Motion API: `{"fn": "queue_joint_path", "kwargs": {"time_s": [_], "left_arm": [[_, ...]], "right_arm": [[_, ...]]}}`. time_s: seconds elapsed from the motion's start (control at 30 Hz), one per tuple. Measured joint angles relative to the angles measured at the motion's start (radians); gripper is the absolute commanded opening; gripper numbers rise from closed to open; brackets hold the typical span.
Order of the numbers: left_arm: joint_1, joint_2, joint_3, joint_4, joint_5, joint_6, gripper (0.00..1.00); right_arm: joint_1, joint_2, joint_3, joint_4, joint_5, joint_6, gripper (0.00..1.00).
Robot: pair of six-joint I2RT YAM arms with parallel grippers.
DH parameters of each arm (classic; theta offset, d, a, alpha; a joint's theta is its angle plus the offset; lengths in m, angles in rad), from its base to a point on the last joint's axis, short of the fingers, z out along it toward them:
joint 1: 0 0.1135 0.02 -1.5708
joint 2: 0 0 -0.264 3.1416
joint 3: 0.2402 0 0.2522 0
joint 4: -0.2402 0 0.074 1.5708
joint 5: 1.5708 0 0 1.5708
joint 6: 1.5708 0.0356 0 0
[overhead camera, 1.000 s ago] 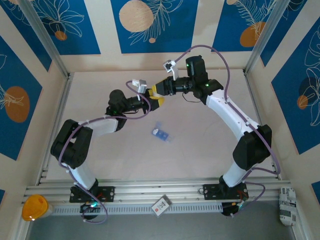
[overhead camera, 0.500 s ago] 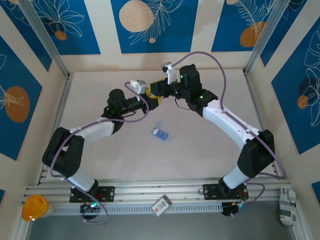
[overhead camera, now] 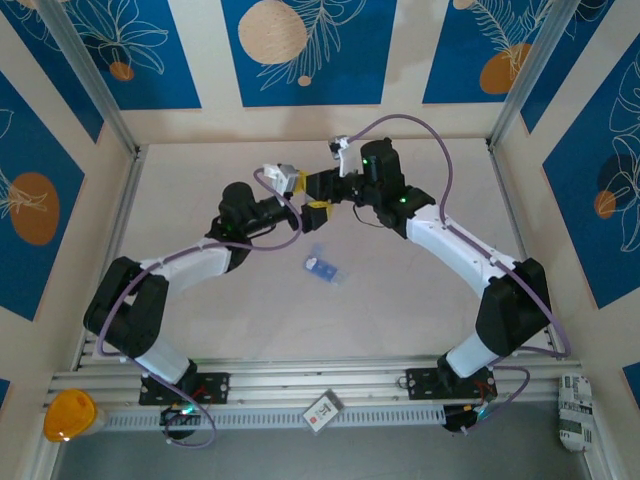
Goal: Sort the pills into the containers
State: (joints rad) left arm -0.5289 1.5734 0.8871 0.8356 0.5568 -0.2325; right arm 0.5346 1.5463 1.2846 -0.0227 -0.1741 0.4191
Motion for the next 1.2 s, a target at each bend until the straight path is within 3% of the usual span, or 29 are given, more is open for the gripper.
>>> {"fn": "queue_joint_path", "kwargs": {"time_s": [0.47, 0.9, 1.2], "left_arm": [[0.001, -0.129, -0.185, 0.031, -0.102, 0.031, 1.0], [0.01, -0.216, -0.281, -0.01, -0.281, 0.128, 1.0], [0.014, -0.235, -0.281, -0.045, -0.315, 0.154, 1.0]], "right_arm": [[-0.139, -0.031, -0.266, 0.098, 0.189, 0.053, 0.16], [-0.093, 0.012, -0.486, 0.354, 0.567, 0.098, 0.16], [-0.04, 0.092, -0.519, 0.405, 0.733, 0.16, 0.16]]}}
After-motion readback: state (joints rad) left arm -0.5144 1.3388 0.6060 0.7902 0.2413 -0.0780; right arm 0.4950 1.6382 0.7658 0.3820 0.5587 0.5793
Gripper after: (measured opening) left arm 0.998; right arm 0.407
